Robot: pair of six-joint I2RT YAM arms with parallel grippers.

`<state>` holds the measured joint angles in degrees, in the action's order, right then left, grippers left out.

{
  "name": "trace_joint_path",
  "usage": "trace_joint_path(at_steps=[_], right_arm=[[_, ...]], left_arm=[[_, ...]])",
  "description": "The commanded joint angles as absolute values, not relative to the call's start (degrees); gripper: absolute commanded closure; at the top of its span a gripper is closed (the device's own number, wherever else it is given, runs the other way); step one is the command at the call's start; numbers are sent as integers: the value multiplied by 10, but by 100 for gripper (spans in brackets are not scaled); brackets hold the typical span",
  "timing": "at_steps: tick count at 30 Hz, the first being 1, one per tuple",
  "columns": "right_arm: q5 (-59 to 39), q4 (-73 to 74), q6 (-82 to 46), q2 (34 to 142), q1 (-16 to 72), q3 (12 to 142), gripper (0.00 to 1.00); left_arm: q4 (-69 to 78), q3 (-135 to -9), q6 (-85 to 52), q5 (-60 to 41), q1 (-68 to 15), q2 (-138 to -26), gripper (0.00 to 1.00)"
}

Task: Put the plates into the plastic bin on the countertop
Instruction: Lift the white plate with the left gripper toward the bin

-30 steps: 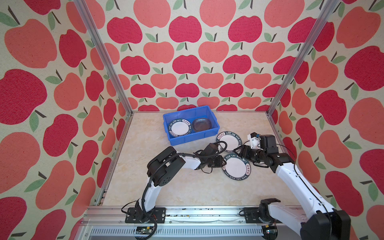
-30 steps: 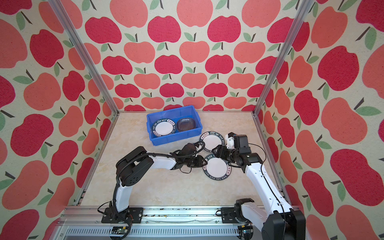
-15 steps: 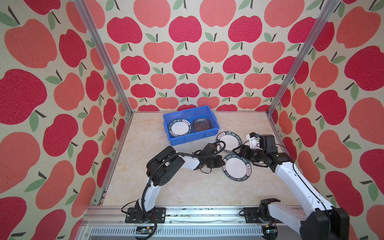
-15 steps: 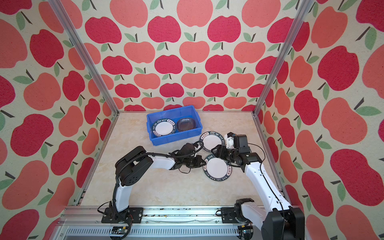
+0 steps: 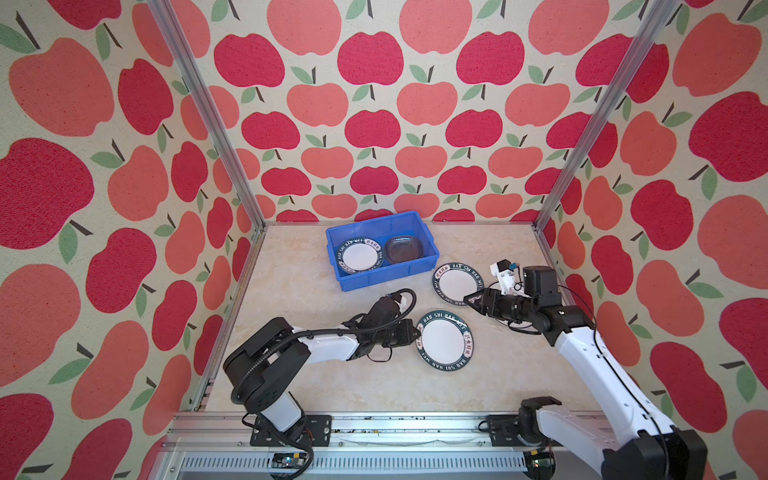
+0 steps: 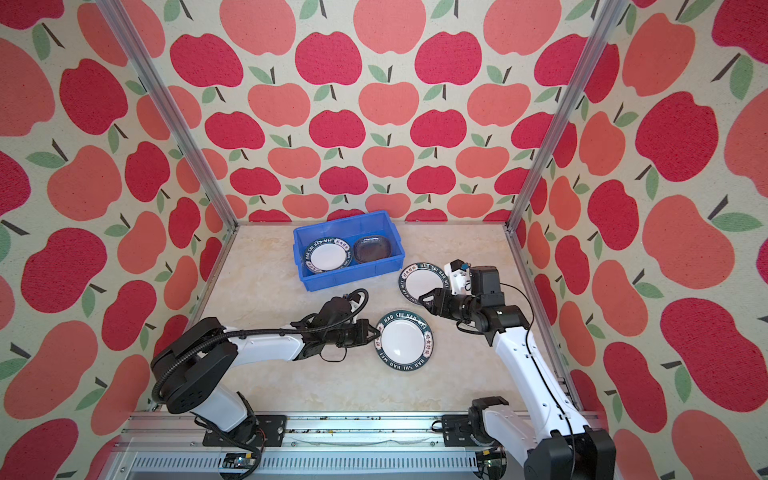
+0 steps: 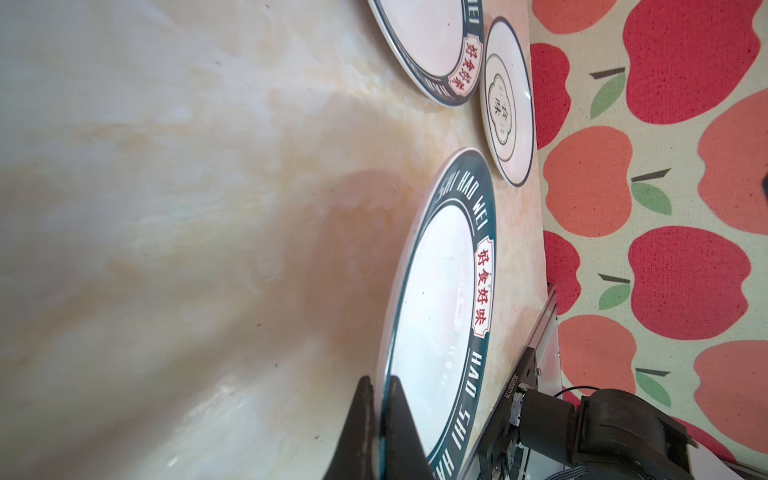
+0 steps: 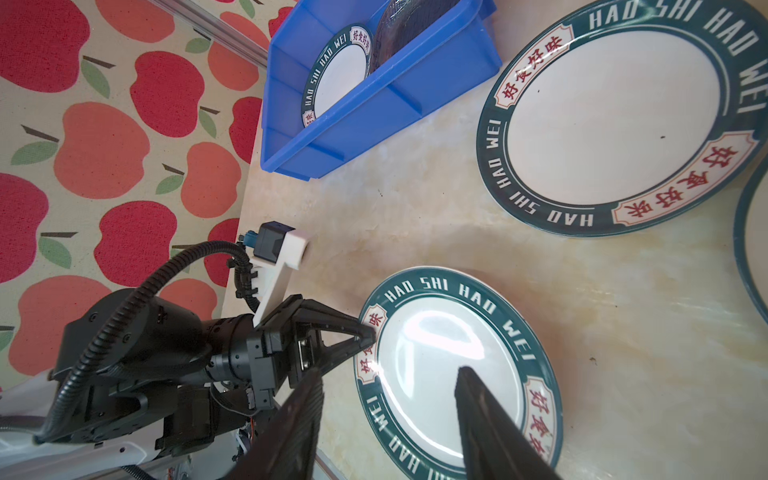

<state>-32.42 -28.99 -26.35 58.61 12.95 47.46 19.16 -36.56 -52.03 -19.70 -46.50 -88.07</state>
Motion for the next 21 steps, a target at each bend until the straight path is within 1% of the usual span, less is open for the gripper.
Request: trace_joint_path(at_steps=[1,6,11,14,21], right_arm=[[-357,-308,-251,581,126,476,47],[-381,-285,-268,597,130,468,47],[-392,-263,-276,629,150,462,50],[-392,-249,-278,645,171,463,51],[-392,-187,-298,705,221,470,51]], left_arm=[[220,-336,-544,-170,-445,-817,100],[180,-315,-544,-161,-412,-731,100],[183,-287,-560,-176,-368,-661,100],[175,-286,-562,-183,-354,-633,100],[154,-295,-560,-186,-341,-612,100]])
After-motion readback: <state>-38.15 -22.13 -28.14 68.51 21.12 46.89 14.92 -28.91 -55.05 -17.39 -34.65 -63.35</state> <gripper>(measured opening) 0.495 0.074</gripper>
